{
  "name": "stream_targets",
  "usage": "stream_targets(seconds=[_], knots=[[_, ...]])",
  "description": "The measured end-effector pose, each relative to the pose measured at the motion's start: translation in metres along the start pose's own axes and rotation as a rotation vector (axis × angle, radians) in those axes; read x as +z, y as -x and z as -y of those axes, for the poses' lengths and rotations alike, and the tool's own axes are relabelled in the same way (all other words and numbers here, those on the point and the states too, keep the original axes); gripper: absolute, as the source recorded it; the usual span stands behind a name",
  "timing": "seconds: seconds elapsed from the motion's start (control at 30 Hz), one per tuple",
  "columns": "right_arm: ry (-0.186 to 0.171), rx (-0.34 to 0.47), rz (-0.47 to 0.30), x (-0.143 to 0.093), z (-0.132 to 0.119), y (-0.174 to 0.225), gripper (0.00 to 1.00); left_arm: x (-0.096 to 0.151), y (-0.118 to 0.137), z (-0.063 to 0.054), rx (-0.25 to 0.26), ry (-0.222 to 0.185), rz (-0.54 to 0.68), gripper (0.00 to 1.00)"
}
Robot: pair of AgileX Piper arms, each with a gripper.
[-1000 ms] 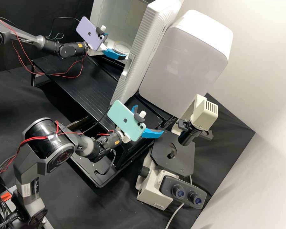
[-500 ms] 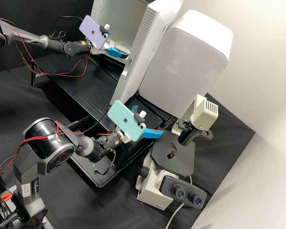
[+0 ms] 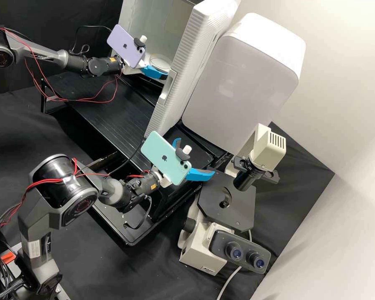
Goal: Take the petri dish out of the incubator
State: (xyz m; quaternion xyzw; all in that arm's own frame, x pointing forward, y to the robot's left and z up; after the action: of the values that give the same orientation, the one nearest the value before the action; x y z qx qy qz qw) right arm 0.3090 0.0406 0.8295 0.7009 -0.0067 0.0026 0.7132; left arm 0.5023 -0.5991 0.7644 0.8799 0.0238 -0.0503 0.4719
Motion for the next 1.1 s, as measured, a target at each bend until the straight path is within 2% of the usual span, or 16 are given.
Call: stream_targets(seconds=[0.17,0.23,0.4,0.6,0.83,0.97,1.1], knots=[[0.000,0.000,0.000,0.000,0.000,0.000,1.00,0.001,-0.002,0.003,-0.011,-0.029,-0.012,1.00],[0.000,0.000,0.000,0.000,0.000,0.000,1.00,0.000,-0.003,0.004,-0.014,-0.015,-0.020,1.00],[0.000,0.000,0.000,0.000,0.000,0.000,1.00,0.001,-0.004,0.003,-0.016,-0.031,-0.024,1.00],[0.000,0.000,0.000,0.000,0.000,0.000,1.00,0.000,-0.004,0.003,-0.015,-0.026,-0.026,1.00],[0.000,0.000,0.000,0.000,0.000,0.000,1.00,0.002,0.001,0.002,-0.006,0.034,0.000,1.00],[0.000,0.000,0.000,0.000,0.000,0.000,1.00,0.003,0.009,-0.003,0.003,0.090,0.029,1.00],[0.000,0.000,0.000,0.000,0.000,0.000,1.00,0.005,0.014,-0.012,0.020,0.106,0.047,1.00]])
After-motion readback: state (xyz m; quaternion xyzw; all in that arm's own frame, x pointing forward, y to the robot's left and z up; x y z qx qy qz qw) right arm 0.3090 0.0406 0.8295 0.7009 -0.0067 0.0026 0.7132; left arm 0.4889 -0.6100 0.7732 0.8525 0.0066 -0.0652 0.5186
